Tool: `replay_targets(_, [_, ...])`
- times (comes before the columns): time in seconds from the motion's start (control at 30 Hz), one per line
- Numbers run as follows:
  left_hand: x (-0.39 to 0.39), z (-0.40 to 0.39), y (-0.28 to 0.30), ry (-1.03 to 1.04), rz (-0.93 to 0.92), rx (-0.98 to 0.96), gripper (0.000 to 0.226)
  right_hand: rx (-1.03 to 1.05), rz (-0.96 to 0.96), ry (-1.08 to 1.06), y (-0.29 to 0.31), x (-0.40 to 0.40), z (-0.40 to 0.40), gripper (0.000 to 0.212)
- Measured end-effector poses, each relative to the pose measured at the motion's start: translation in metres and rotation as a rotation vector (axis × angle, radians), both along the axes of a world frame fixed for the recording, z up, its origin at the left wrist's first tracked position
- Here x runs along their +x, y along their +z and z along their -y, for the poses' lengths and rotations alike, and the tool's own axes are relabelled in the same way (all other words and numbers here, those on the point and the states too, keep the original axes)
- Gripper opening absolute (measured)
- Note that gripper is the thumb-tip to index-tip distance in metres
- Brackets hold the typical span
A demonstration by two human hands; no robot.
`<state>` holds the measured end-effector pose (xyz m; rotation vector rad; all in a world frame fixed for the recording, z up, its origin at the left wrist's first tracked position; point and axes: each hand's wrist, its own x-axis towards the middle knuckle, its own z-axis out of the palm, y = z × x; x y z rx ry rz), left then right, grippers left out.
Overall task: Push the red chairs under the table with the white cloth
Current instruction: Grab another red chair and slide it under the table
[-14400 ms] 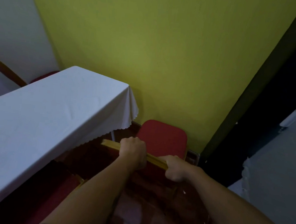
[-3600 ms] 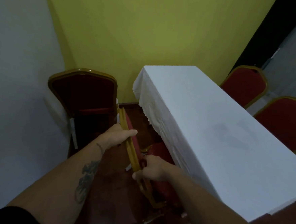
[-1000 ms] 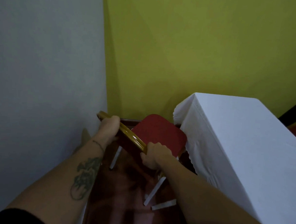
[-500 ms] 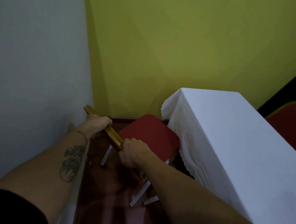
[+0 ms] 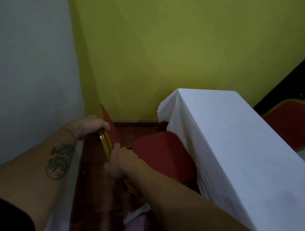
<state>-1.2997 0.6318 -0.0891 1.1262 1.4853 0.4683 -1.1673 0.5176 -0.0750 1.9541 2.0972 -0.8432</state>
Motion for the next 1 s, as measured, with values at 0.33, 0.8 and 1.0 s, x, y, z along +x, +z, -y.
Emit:
replay_targets(0.33, [0.043,-0.056,0.004,-0.097,-0.073,0.054,0.008,-0.032,-0.030,-0.187,-0.009,0.017,-0.044,0.063])
replay_targets(0.8, [0.179,-0.079,-0.008,-0.067,-0.043,0.237,0.039,-0.027,-0.029,-0.458,-0.020,0.120,-0.079,0.077])
replay_targets(1.0, [0.208,-0.092,-0.014,0.005,-0.084,0.299,0.043,0.013,-0.125,-0.443,-0.015,0.139,-0.088,0.096])
